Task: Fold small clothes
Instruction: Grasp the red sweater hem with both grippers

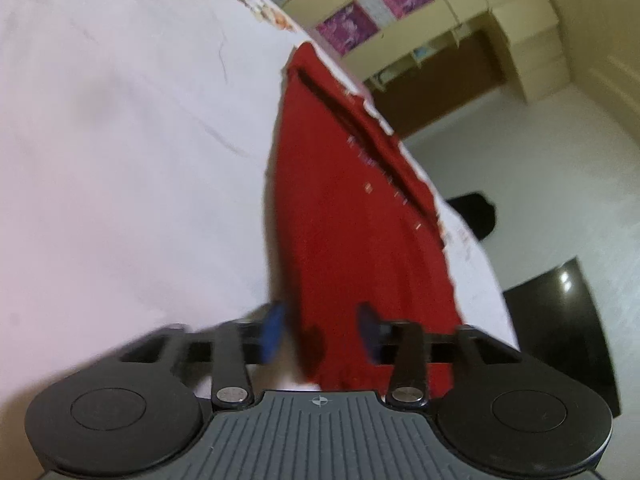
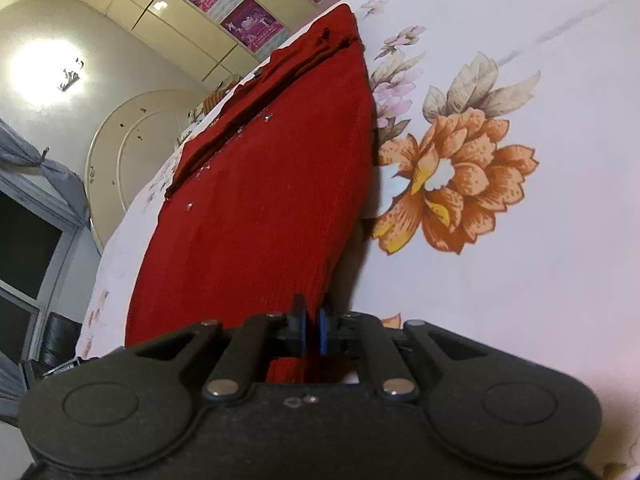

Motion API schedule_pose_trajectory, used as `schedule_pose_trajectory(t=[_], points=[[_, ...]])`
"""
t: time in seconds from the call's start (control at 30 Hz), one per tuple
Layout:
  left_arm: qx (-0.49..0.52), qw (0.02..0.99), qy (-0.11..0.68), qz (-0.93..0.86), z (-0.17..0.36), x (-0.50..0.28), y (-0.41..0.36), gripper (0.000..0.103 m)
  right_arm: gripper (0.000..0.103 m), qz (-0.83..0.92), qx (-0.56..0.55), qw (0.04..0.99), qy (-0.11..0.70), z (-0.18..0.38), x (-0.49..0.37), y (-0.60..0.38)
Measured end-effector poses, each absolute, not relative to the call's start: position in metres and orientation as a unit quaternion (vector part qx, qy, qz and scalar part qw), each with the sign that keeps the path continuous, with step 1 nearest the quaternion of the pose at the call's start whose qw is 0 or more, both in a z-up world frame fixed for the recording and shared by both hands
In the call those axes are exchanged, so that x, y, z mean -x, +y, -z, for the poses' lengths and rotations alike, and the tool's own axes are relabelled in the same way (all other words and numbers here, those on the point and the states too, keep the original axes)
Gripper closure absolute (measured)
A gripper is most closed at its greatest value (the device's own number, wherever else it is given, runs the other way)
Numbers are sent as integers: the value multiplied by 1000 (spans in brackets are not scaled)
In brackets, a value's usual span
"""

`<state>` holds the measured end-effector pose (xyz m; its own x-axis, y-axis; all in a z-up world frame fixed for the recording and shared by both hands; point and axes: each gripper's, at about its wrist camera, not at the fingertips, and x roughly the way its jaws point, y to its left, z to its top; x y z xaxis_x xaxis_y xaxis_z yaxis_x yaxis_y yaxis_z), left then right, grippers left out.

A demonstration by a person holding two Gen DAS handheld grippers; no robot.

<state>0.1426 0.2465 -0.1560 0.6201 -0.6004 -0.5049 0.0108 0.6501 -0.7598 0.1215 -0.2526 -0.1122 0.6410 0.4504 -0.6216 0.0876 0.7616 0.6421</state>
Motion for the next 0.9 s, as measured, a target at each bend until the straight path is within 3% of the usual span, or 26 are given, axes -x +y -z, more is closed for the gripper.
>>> schedule_pose_trajectory(t=[0.03,0.07,0.2,0.23,0.27,0.33,0.5,0.57,0.67,0.9], points=[[377,819,389,188,155,-145,244,38,94,-108,-334,843,409,113,-118,-255],[373,821,389,188,154,-148,241,36,93,-108,-340,841,408,113,-118,-257],[344,830,396,192,150,-163,228,38,93,-105,-364,832,405,117,-117,-262],[338,829,399,198,149,-165,225,58,93,-104,-368,831,404,118,-117,-263],[334,823,411,203,152,-169,220,98,93,-104,-370,831,403,119,-118,-263],[308,821,435,203,158,-174,208,100,97,-103,-368,831,405,119,-122,-262],[348,847,347,201,134,-148,234,100,98,-128,-351,855,359,91,-112,-268],[347,842,371,182,147,-151,243,100,99,-131,-346,862,348,87,-101,-275],[343,835,395,171,164,-156,239,100,99,-107,-326,847,406,113,-111,-270],[365,836,364,186,135,-163,242,100,99,-119,-325,867,359,76,-125,-268]])
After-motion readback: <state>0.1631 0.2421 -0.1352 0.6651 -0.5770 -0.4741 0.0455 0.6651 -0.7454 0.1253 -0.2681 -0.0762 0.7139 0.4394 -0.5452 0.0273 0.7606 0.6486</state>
